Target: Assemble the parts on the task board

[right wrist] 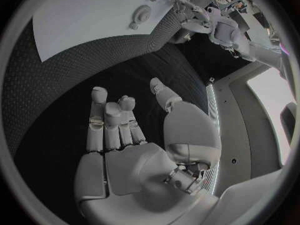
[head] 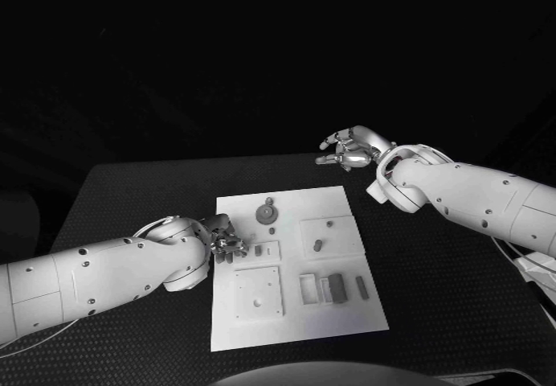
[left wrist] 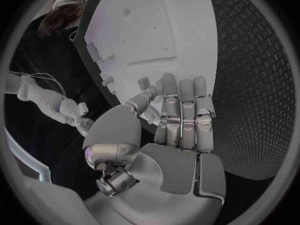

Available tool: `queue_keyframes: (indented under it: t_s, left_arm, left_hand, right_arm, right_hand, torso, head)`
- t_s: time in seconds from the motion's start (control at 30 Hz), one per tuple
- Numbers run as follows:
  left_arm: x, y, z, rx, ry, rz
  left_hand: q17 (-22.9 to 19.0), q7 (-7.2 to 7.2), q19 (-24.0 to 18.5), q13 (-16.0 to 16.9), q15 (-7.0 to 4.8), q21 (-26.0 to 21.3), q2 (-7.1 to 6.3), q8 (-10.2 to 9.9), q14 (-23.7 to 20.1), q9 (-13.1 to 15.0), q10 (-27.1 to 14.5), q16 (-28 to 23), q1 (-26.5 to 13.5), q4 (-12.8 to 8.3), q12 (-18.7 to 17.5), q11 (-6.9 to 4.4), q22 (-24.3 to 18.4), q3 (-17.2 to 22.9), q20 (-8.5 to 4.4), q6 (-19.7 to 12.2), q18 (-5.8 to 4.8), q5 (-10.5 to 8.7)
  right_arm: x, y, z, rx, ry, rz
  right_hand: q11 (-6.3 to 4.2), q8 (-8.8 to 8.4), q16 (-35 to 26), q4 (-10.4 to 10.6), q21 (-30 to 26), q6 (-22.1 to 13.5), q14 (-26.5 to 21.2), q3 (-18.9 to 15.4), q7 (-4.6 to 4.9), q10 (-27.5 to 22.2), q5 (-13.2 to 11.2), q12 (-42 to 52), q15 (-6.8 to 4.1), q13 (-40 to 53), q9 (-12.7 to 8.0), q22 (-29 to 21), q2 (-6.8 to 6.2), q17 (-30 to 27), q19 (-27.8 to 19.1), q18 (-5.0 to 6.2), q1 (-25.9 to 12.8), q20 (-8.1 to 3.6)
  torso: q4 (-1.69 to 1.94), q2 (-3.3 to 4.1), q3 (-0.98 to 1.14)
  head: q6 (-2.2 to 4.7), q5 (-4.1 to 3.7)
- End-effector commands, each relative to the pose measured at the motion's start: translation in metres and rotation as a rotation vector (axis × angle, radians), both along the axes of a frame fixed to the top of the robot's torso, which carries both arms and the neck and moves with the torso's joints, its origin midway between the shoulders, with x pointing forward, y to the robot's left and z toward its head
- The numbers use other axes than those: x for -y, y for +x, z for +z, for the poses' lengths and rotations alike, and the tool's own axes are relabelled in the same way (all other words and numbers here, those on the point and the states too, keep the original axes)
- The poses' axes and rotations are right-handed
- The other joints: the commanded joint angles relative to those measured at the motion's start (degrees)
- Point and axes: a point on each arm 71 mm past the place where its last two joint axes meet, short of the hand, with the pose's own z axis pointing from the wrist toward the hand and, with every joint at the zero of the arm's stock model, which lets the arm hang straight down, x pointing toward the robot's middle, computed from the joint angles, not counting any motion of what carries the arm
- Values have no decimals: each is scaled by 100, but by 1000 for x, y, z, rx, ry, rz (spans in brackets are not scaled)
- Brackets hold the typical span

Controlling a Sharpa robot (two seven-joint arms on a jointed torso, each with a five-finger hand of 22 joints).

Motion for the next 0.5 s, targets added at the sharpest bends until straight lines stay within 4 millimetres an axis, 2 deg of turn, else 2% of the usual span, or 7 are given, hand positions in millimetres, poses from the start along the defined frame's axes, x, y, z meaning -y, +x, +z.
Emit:
queue_keyframes:
  t_s: [0.03, 0.1, 0.4, 0.5]
  left_arm:
    - [2, -2, -1, -5, 21, -24]
    - [2, -2, -1, -1, 24, -26]
    - [2, -3, -3, -16, 32, -30]
    - [2, -3, -3, -20, 34, -32]
  left_hand:
    - [8, -183, 26, 10, -14, 20, -13, 27, 6, 12, -17, 37, -22, 29, 28, -32, 12, 5, -8, 229, 50, 18]
    - [11, -185, 29, 15, -15, 23, -13, 30, 8, 14, -15, 42, -21, 30, 34, -34, 18, 5, -10, 233, 50, 18]
    - [42, -205, 55, 59, -30, 46, 2, 54, 32, 36, 3, 86, 10, 13, 95, -54, 78, 24, -25, 267, 58, 20]
    - [44, -208, 56, 63, -31, 48, 5, 56, 33, 38, 3, 89, 17, 8, 100, -56, 83, 29, -26, 270, 58, 21]
  right_arm:
    - [-2, -1, -1, -5, -7, 16]
    - [-2, -1, -1, -4, -7, 16]
    - [-1, -1, -2, -10, -9, 17]
    - [-1, -1, -2, -10, -9, 15]
  right_hand:
    - [124, -31, -27, -13, -19, 241, -44, 11, 204, -394, 23, 20, 13, -5, -9, 107, 3, -5, -33, 62, -63, -12]
    - [124, -31, -27, -13, -19, 241, -44, 12, 204, -394, 23, 21, 13, -5, -9, 107, 4, -5, -33, 62, -64, -12]
    - [124, -31, -27, -13, -19, 241, -45, 12, 204, -395, 23, 21, 13, -6, -10, 107, 5, -6, -33, 62, -65, -11]
    - [125, -31, -27, -13, -19, 241, -45, 12, 204, -395, 23, 22, 13, -6, -10, 107, 5, -6, -33, 62, -66, -11]
  torso:
    - [0, 4, -1]
    - [1, 4, -3]
    - [6, 1, -8]
    - [7, -3, -12]
  head:
    - [-16, 30]
    - [-37, 17]
    - [-30, 32]
    - [-68, 49]
